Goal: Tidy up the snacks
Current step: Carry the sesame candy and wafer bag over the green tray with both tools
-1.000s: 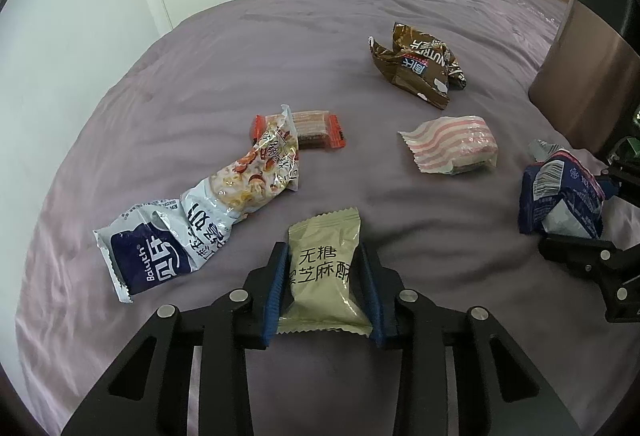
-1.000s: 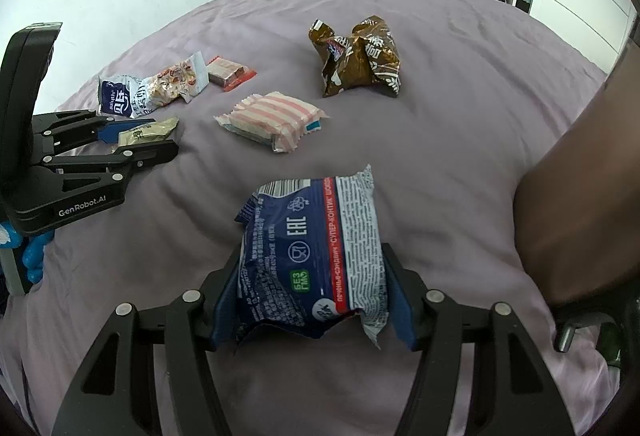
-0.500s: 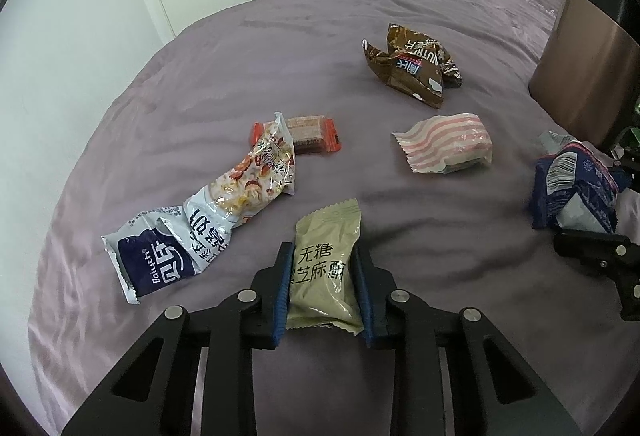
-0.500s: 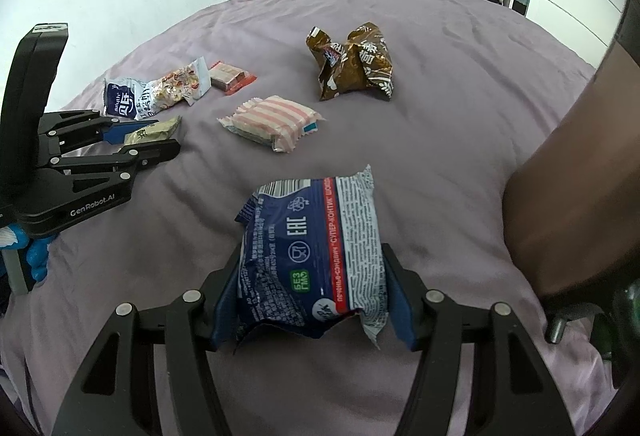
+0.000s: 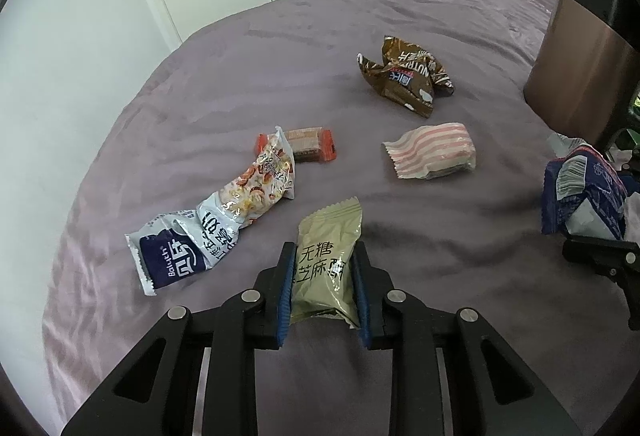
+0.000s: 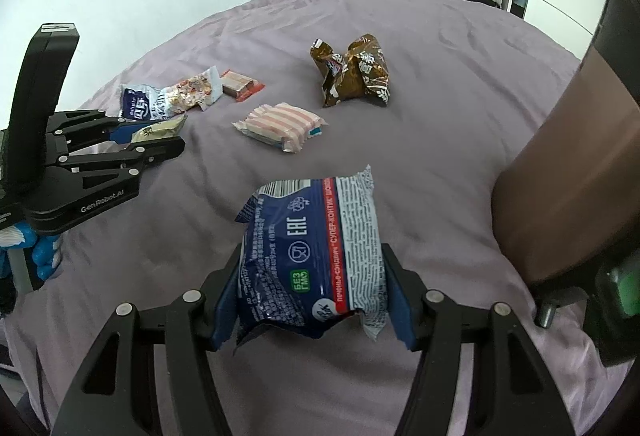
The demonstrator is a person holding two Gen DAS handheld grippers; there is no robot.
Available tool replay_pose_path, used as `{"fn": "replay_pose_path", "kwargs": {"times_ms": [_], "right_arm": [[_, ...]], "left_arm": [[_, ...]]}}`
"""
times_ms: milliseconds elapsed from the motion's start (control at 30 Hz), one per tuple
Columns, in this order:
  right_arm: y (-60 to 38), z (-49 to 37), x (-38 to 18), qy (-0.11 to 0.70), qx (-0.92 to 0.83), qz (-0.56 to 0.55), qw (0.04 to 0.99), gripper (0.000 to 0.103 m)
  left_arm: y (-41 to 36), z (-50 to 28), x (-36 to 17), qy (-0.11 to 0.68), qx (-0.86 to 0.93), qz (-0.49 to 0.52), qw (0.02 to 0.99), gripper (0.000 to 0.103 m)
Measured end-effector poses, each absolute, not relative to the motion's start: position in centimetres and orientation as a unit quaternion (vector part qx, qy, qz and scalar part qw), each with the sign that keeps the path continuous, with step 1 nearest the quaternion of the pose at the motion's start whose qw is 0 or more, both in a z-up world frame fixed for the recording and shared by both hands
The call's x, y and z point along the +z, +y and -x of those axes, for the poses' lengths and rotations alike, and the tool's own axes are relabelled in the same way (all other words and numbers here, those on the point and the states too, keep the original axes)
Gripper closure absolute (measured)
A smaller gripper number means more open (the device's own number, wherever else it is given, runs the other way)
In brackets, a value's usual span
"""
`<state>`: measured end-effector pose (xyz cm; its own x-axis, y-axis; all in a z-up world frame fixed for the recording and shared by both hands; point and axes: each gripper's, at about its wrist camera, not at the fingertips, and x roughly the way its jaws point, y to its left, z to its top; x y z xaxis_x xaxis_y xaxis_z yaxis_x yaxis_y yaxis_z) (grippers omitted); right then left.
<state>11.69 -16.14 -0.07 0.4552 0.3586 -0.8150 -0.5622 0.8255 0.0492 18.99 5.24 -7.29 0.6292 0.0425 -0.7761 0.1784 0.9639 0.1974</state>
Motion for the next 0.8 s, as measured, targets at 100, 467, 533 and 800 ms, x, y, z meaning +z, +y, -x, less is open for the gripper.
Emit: {"fn": "replay_pose_path", "kwargs": {"times_ms": [100, 467, 533, 800], "right_arm": [[-16.4, -11.1, 0.5, 0.442, 0.276, 0.112, 0.846, 0.068], [-17.7, -8.5, 3.1, 0.430, 0.283, 0.108, 0.850, 0.068], [-18.0, -8.0, 3.5, 0.427, 0.283, 0.108, 0.852, 0.068], [-19.1, -6.1, 5.2, 0.418, 0.284, 0.107, 0.856, 0.068]], "left_arm": [[4.9, -18.6, -6.6, 0.425, -0.035, -0.132, 0.895, 0.081], [3.2, -16.0, -3.1, 0.406, -0.031, -0.144, 0.902, 0.081], [2.8, -15.4, -2.5, 0.401, -0.032, -0.147, 0.904, 0.081], [1.2, -13.2, -0.1, 0.385, -0.031, -0.155, 0.909, 0.081]]}}
